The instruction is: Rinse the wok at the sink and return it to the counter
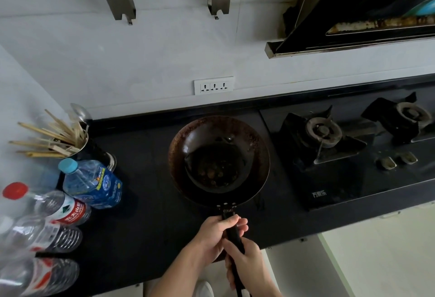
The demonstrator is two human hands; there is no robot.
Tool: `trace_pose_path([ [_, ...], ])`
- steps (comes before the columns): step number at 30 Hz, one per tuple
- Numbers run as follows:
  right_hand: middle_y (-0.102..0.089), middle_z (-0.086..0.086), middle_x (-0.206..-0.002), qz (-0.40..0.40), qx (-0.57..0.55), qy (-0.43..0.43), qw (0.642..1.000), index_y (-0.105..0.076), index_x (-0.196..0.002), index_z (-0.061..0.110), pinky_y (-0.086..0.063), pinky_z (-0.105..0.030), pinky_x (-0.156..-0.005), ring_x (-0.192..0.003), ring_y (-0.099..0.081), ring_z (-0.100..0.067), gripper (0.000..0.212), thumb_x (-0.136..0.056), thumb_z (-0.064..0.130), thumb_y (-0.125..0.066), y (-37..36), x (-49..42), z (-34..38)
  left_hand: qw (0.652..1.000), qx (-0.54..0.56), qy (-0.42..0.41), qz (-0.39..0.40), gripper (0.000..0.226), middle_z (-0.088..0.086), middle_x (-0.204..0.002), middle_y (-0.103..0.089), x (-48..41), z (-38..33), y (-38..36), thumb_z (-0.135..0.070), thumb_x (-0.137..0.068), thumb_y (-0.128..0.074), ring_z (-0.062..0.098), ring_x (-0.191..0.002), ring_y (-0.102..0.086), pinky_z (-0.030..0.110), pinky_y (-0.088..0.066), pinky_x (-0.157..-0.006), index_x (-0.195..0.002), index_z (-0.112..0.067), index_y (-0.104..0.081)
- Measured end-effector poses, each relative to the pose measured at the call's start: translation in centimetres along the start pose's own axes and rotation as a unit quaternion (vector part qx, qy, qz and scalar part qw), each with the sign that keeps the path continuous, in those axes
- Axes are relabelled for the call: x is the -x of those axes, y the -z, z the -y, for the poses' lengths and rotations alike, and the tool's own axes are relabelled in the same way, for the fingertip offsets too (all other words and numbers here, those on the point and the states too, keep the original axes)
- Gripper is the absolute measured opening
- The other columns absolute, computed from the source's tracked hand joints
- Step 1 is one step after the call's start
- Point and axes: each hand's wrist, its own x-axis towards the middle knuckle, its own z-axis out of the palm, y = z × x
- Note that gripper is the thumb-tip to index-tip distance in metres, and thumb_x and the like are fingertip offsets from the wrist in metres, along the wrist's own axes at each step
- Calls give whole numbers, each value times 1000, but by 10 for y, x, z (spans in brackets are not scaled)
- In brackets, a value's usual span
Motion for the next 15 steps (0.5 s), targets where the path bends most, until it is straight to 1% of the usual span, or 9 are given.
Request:
trace_pose_path([
  [5, -61, -4, -54, 6, 8, 2, 1000, -60, -83, 2, -45, -29, -39, -39, -55, -18, 22, -97, 18, -57, 3, 2, -4, 1000, -13, -6, -23, 24, 20, -110, -74, 0, 5, -3, -9, -92, -65, 27, -99, -74, 29, -58, -79, -111, 6, -68],
  [9, -62, -3, -54, 4, 31, 4, 1000, -61, -83, 3, -46, -26, -41, -39, -55, -15, 23, -97, 19, -57, 6, 2, -7, 999, -25, -13, -46, 20, 20, -110, -74, 3, 7, -6, -9, -91, -67, 28, -99, -74, 31, -58, -80, -107, 3, -70],
  [11, -63, -5, -57, 10, 21, 3, 1000, -62, -85, 1, -48, -29, -43, -42, -56, -17, 22, -96, 20, -58, 8, 0, -7, 998, -25, -16, -56, 20, 19, -109, -74, 4, 7, -8, -11, -91, -67, 28, -99, -74, 32, -59, -80, -107, 2, -70],
  [13, -64, -6, -60, 14, 12, -1, 1000, -63, -86, 0, -49, -31, -45, -46, -58, -20, 23, -95, 21, -60, 9, -4, -7, 997, -22, -17, -67, 21, 18, -108, -75, 8, 3, -12, -13, -91, -67, 27, -98, -74, 32, -59, -78, -107, 0, -70],
  [15, -66, -5, -63, 15, 20, -6, 1000, -65, -87, 2, -52, -32, -51, -50, -61, -19, 24, -93, 25, -62, 10, -9, -7, 997, -29, -15, -74, 21, 17, -108, -75, 9, 1, -14, -15, -91, -68, 26, -98, -74, 32, -58, -78, -106, -1, -71],
])
